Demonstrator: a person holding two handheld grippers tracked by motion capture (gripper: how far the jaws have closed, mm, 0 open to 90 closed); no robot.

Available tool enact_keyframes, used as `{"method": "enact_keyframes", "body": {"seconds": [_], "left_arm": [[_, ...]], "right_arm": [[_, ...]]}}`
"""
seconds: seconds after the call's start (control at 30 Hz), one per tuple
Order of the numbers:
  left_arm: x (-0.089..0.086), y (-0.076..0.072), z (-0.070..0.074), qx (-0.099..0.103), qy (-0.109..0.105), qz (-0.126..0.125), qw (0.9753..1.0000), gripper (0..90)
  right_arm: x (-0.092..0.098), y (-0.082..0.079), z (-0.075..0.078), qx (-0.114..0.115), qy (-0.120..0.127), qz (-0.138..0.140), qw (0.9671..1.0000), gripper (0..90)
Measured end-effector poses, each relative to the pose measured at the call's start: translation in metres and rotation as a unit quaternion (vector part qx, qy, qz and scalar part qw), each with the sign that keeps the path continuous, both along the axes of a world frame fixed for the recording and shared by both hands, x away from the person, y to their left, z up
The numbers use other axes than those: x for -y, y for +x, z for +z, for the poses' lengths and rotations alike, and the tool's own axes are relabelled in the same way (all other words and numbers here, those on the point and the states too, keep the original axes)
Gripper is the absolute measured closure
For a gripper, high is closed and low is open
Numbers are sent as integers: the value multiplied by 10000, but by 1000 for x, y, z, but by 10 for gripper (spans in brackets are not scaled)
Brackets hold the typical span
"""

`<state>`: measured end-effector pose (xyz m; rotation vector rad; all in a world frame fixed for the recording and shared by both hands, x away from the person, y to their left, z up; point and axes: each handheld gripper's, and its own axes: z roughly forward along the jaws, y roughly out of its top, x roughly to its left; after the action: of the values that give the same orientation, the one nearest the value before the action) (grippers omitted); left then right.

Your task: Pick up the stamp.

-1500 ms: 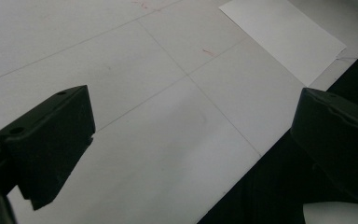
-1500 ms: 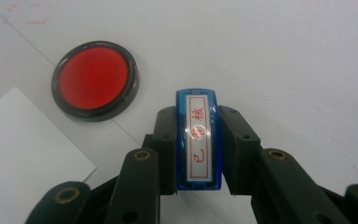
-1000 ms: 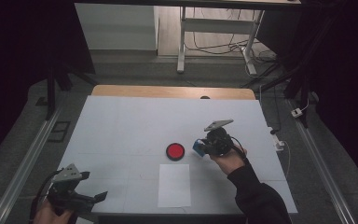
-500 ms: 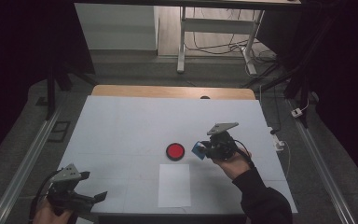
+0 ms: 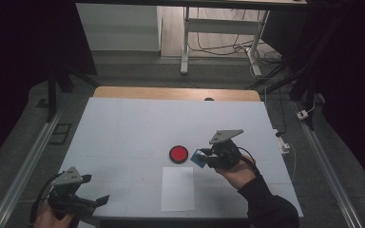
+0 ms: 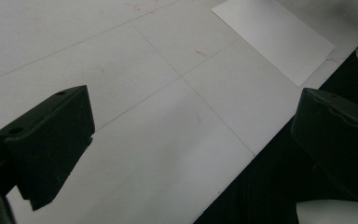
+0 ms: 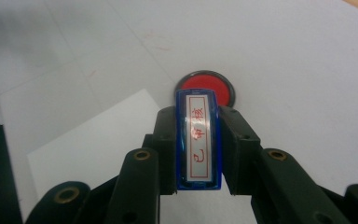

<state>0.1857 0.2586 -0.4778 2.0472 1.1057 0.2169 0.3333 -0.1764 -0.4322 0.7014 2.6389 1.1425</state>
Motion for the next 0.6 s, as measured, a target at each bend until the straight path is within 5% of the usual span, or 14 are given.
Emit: {"method": "enact_keyframes", "body": {"seconds": [0.6], "left_arm": [[1,-1,0,46,30,-3,10000,2]], "right_arm": [[-16,-27,7,21,156,584,9982,705]]}}
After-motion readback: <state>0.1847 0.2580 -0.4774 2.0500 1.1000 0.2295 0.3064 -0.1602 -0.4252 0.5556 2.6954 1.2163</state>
